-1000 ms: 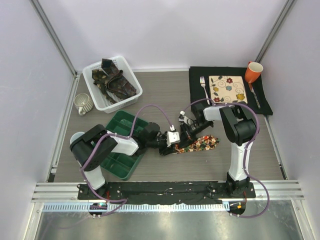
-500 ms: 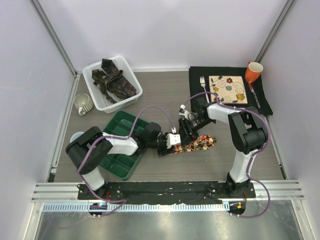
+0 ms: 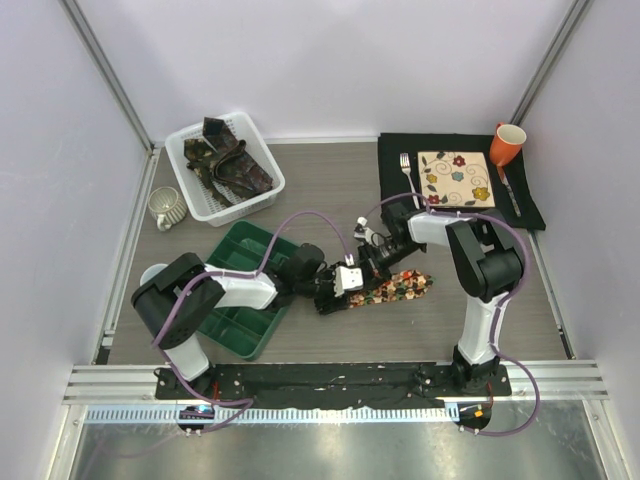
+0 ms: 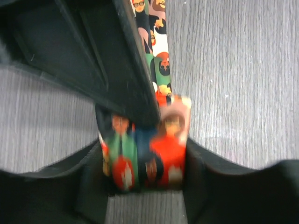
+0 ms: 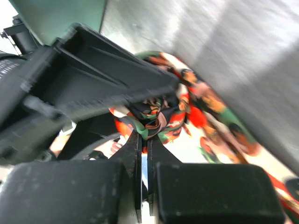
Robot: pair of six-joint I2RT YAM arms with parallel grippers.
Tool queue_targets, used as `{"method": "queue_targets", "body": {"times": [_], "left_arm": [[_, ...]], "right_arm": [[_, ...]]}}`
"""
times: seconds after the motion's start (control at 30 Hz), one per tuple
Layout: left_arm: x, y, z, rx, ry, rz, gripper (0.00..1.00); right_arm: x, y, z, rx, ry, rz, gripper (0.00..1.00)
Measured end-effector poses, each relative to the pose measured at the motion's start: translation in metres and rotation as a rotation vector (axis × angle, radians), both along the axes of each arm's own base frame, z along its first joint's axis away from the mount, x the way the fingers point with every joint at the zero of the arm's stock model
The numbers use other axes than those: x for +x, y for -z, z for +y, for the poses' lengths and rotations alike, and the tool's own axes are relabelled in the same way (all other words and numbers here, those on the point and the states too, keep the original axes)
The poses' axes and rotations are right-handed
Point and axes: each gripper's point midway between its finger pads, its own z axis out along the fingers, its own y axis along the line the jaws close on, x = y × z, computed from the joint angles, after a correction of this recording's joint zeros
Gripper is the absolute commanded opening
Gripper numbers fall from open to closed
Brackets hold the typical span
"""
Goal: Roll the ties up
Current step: Roll the tie at the center of the board.
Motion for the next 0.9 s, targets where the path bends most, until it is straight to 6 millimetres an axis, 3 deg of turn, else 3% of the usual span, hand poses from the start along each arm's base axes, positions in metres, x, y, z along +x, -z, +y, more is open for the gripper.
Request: {"method": "queue_targets", "body": {"times": [0.3, 0.67, 0.77, 0.87, 0.9], "left_arm": [[-0.008, -0.007, 0.005, -0.026, -0.011, 0.062, 0.79], [0.0, -0.008, -0.013, -0.063, -0.029, 0.105, 0.77], [0.005, -0.005, -0.019, -0.069, -0.034, 0.11, 0.71], [0.007, -0.003, -0.025, -0.075, -0.039, 0.125, 0.53], [0.007, -0.002, -0.026, -0.076, -0.037, 0.131, 0.4]], "right_arm": [[0.0, 0.024, -0.028, 0.01, 0.025, 0.094, 0.01], [0.003, 0.03, -0.029, 0.05, -0.007, 0.084, 0.01], [0.003, 0.03, -0.029, 0.05, -0.007, 0.083, 0.01], [0.003, 0.03, -0.029, 0.049, -0.007, 0.084, 0.02], [0.004, 0.03, -0.029, 0.049, -0.007, 0.083, 0.05]]}}
